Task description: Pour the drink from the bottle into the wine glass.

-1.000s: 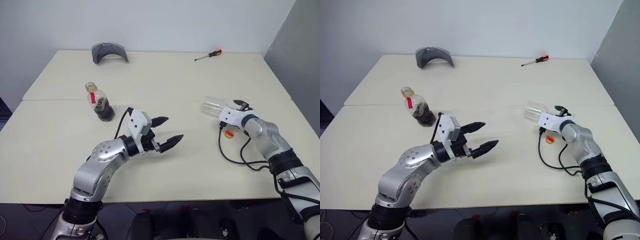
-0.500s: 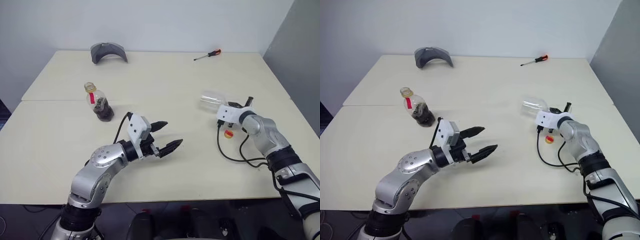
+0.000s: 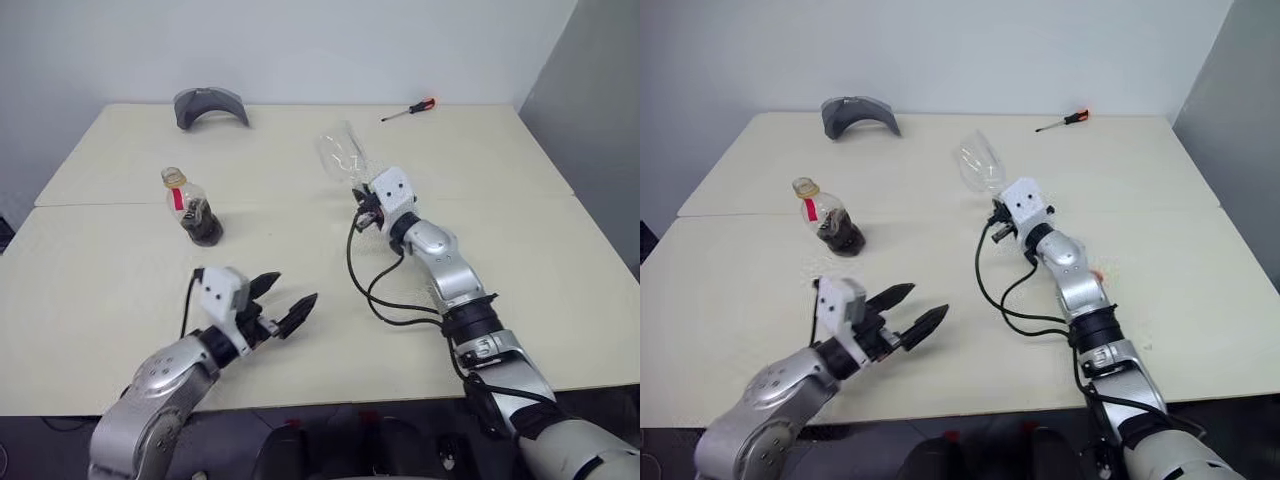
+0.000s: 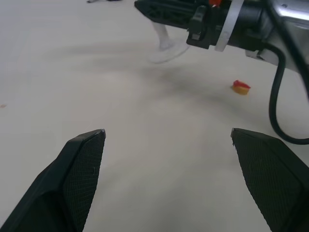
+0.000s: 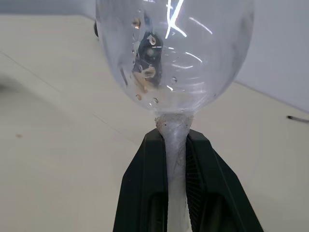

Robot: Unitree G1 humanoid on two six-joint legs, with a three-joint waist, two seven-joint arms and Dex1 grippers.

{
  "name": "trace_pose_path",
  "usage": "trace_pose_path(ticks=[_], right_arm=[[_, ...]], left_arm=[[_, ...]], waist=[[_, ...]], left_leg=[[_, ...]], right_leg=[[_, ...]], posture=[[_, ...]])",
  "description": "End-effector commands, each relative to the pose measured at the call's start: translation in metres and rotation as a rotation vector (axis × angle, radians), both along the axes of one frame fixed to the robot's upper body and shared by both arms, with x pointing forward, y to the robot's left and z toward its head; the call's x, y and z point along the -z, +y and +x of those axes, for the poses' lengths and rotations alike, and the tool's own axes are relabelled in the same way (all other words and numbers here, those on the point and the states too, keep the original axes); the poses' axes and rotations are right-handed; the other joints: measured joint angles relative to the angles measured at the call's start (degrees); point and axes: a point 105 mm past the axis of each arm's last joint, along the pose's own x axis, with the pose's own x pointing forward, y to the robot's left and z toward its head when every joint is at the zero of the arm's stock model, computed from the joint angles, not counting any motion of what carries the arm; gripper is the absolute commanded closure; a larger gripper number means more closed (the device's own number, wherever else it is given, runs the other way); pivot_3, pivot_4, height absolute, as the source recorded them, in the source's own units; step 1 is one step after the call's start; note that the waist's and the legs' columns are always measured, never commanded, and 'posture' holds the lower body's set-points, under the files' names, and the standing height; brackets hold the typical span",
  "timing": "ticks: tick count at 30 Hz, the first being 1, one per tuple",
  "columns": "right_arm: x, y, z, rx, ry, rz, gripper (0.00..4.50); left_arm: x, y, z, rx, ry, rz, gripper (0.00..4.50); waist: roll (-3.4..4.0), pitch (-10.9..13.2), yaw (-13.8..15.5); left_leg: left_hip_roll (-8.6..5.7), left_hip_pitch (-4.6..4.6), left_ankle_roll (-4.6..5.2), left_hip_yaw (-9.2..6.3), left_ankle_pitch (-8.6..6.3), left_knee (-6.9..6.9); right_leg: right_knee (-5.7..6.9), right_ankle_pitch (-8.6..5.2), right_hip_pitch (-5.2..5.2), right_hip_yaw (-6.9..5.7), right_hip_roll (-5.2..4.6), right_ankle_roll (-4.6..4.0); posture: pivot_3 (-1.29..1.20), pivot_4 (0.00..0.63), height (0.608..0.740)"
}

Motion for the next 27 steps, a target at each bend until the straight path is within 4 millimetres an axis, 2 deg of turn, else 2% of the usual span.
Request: trace_pose_path(ticks=[1, 4, 7, 11, 14, 20, 27], right_arm=[[-0.018, 0.018, -0.003, -0.037, 0.009, 0.178, 4.31], [-0.018, 0.04, -0.006, -0.076, 0.054, 0.264, 4.31], [-0.012, 0.063, -0.01, -0.111, 0.088, 0.322, 4.31], [0.001, 0.078, -0.013, -0.121, 0.105, 0.343, 4.31], [0.014, 0.077, -0.01, -0.087, 0.126, 0.349, 4.31], [0.046, 0.06, -0.005, -0.009, 0.159, 0.286, 4.31], [0.056, 0.042, -0.008, -0.003, 0.138, 0.183, 4.31]], left_arm=[[-0.012, 0.009, -0.016, -0.077, -0.06, -0.028, 0.0], [-0.008, 0.016, -0.026, -0.146, -0.05, -0.035, 0.0], [-0.009, 0.02, -0.027, -0.195, -0.07, -0.036, 0.0], [-0.009, 0.025, -0.029, -0.238, -0.082, -0.037, 0.0], [-0.004, 0.028, -0.033, -0.258, -0.076, -0.041, 0.0], [0.011, 0.035, -0.036, -0.27, -0.068, -0.045, 0.0], [0.032, 0.045, -0.04, -0.26, -0.063, -0.037, 0.0]], waist=[[-0.01, 0.0, -0.15], [-0.01, 0.0, -0.29], [-0.01, 0.0, -0.14], [-0.02, -0.01, 0.08], [-0.01, -0.02, -0.11], [0.01, -0.05, -0.2], [0.01, -0.09, -0.19]], left_leg=[[0.02, 0.0, -0.01, 0.0, -0.01, -0.01], [0.04, 0.06, -0.01, -0.01, -0.02, -0.06], [0.03, 0.06, -0.01, -0.01, -0.03, -0.07], [0.02, 0.07, -0.06, -0.04, -0.25, -0.05], [0.04, 0.09, -0.09, -0.04, -0.28, -0.05], [0.04, 0.41, -0.02, -0.01, -0.34, -0.09], [0.06, 0.58, -0.09, -0.04, -0.51, -0.08]], right_leg=[[-0.02, 0.0, -0.02, 0.02, 0.02, 0.0], [-0.02, -0.01, -0.02, 0.04, 0.07, -0.01], [-0.02, -0.01, -0.02, 0.02, 0.06, -0.01], [-0.03, -0.01, 0.01, 0.01, 0.05, -0.01], [-0.01, -0.01, -0.01, 0.04, 0.08, -0.01], [-0.05, -0.03, 0.3, 0.1, 0.11, 0.01], [-0.05, -0.1, 0.49, 0.05, 0.11, 0.03]], posture=[[0.0, 0.15, 0.74], [0.0, 0.15, 0.74], [0.0, 0.15, 0.74], [0.0, 0.15, 0.74], [0.0, 0.15, 0.74], [0.0, 0.15, 0.74], [0.0, 0.15, 0.74]])
